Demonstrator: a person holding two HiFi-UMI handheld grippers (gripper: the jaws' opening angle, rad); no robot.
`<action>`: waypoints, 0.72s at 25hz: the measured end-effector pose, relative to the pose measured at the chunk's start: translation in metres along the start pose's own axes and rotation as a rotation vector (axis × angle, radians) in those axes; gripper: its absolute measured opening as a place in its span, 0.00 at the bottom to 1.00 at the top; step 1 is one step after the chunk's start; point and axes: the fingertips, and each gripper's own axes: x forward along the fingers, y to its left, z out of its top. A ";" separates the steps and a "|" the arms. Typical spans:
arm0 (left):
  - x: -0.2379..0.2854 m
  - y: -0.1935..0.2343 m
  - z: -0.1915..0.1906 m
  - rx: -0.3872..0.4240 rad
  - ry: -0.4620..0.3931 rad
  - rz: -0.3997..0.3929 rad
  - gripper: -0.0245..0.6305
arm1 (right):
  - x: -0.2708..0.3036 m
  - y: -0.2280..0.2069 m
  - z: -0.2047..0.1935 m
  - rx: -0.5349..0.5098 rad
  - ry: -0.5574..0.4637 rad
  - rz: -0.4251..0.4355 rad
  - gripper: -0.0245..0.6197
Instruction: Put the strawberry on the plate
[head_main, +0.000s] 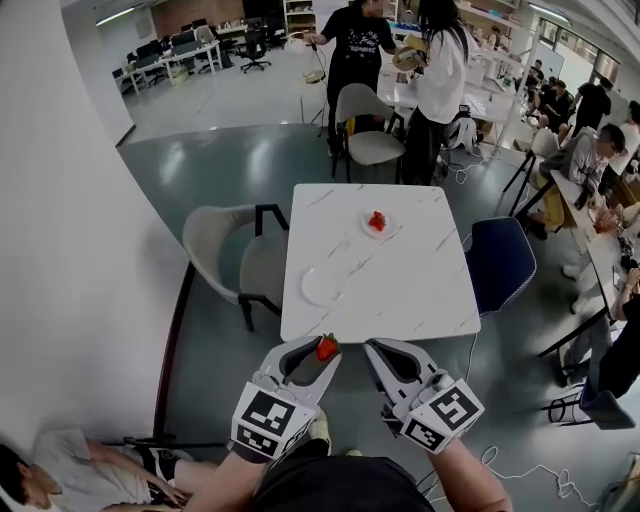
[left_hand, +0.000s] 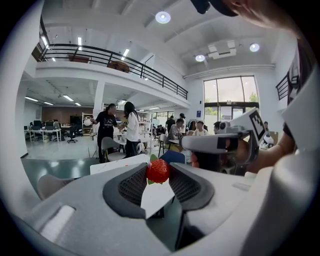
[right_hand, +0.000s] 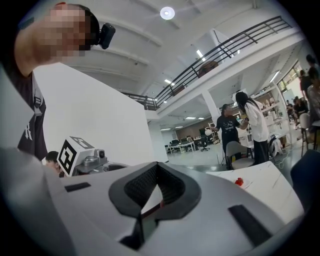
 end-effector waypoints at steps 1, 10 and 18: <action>0.006 0.010 0.000 0.006 0.005 -0.010 0.26 | 0.010 -0.005 0.001 -0.001 0.000 -0.011 0.04; 0.057 0.077 -0.008 0.035 0.046 -0.081 0.26 | 0.074 -0.049 -0.003 0.004 0.016 -0.099 0.04; 0.112 0.130 -0.031 0.024 0.106 -0.064 0.26 | 0.125 -0.110 -0.017 0.033 0.034 -0.110 0.05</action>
